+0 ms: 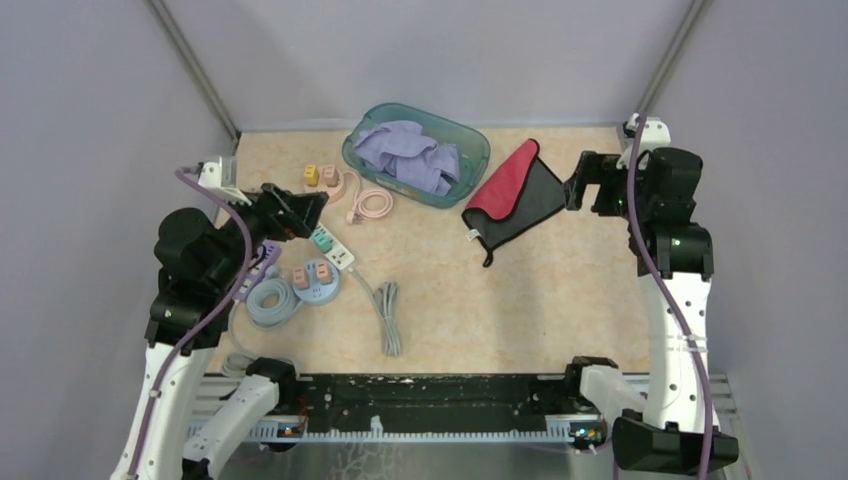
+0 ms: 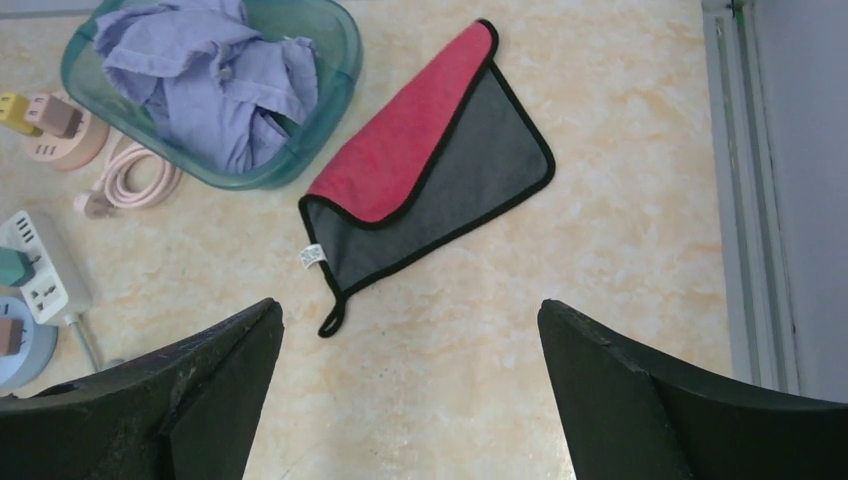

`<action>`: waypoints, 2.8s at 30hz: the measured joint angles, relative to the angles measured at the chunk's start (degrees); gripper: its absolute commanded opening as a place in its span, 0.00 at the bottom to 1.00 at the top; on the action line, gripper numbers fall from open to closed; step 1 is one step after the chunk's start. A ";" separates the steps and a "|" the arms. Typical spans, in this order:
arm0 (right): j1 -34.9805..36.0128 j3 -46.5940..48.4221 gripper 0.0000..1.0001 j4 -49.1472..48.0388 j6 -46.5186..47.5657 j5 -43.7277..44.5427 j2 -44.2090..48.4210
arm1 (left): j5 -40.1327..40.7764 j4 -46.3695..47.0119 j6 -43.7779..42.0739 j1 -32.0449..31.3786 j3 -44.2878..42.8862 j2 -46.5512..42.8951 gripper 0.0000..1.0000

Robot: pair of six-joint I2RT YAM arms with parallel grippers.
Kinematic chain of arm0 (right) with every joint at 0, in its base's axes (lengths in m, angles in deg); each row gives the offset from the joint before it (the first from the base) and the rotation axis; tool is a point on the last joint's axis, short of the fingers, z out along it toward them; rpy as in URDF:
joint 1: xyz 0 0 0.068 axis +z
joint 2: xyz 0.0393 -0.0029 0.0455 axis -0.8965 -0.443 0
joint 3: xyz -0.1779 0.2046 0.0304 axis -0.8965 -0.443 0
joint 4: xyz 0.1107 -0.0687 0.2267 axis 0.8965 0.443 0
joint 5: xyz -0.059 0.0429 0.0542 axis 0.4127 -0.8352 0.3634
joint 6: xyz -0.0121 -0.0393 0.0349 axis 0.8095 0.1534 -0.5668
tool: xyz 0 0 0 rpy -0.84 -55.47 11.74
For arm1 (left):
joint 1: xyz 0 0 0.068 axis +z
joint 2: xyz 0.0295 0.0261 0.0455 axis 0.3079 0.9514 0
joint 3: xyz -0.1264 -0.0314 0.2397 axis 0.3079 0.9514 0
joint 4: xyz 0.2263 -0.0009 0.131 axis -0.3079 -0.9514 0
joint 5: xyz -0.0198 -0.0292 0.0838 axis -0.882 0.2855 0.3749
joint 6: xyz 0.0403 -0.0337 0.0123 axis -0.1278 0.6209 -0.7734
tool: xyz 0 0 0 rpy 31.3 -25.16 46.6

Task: Pull the plug off the socket
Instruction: Move the socket to the center of the board.

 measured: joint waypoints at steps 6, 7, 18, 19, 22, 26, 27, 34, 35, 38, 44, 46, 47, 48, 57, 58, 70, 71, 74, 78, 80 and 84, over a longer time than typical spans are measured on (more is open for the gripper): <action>0.00 -5.03 0.99 -0.26 -1.03 3.45 2.19 | -0.22 -3.23 3.28 0.87 4.48 -3.89 1.00; 0.00 -6.08 0.99 -0.28 -0.35 3.32 3.02 | -0.48 -3.63 4.00 0.98 6.25 -5.11 1.00; -0.02 -19.23 0.99 -0.24 14.43 -12.33 17.75 | -5.35 -5.92 17.44 1.57 29.66 -25.00 1.00; -0.02 -20.74 0.99 -0.59 14.67 -14.19 19.34 | -5.27 -6.43 18.64 1.60 30.40 -26.05 1.00; -0.02 -23.93 0.99 -2.84 14.49 -19.17 20.94 | -4.07 -8.37 21.68 1.62 31.15 -27.58 1.00; -0.02 -28.41 0.99 -7.63 13.73 -25.42 19.67 | -0.90 -11.17 24.30 1.62 31.15 -26.53 1.00; -0.02 -29.42 0.99 -8.68 13.44 -26.43 19.41 | 0.24 -12.11 24.81 1.62 31.12 -25.62 1.00; -0.02 -36.63 0.99 -16.87 12.46 -30.53 18.88 | 6.62 -16.20 27.78 1.86 31.04 -14.67 0.98; -0.02 -37.38 0.99 -17.92 12.44 -30.91 18.75 | 6.99 -16.28 27.89 1.88 30.99 -12.15 0.97; -0.02 -38.93 0.99 -20.87 12.07 -31.54 18.27 | 7.26 -16.28 27.89 1.88 30.45 -5.66 0.93; -0.02 -39.95 0.99 -24.02 11.89 -31.63 16.85 | 9.55 -18.18 26.14 1.75 21.79 8.59 0.84; -0.02 -39.95 0.99 -24.06 12.04 -31.47 16.20 | 10.97 -18.49 25.62 1.22 17.94 12.46 0.84; -0.02 -39.93 0.99 -24.04 12.09 -31.41 15.82 | 11.72 -18.43 25.62 0.20 16.87 13.73 0.84; -0.02 -39.93 0.99 -24.04 12.13 -31.32 15.56 | 12.59 -18.45 25.79 -1.18 15.91 15.02 0.84; -0.02 -39.93 0.99 -22.38 14.58 -29.11 14.56 | 24.63 -19.89 32.13 -22.40 14.23 21.88 0.86; -0.02 -39.93 0.99 -22.25 14.73 -29.07 14.36 | 26.32 -20.65 32.70 -23.37 13.49 23.54 0.87; -0.02 -39.93 0.98 -21.49 16.83 -27.58 12.41 | 36.50 -16.26 32.30 -27.96 10.12 39.30 1.00; -0.02 -39.93 0.98 -21.31 17.05 -27.58 12.39 | 36.48 -15.21 32.11 -27.71 10.10 40.68 0.99; -0.02 -39.91 0.98 -20.55 17.66 -27.56 11.80 | 36.59 -14.49 31.78 -27.39 9.09 45.77 0.96; -0.02 -39.89 0.98 -19.30 18.40 -27.41 11.28 | 36.72 -14.40 31.30 -27.34 7.37 49.72 0.93; 0.00 -39.82 0.98 -19.04 18.69 -27.45 10.99 | 36.74 -14.03 31.17 -27.34 7.08 49.64 0.91; 0.07 -39.43 0.94 -18.93 19.19 -27.61 8.98 | 36.52 -9.57 30.05 -27.34 10.10 46.25 0.89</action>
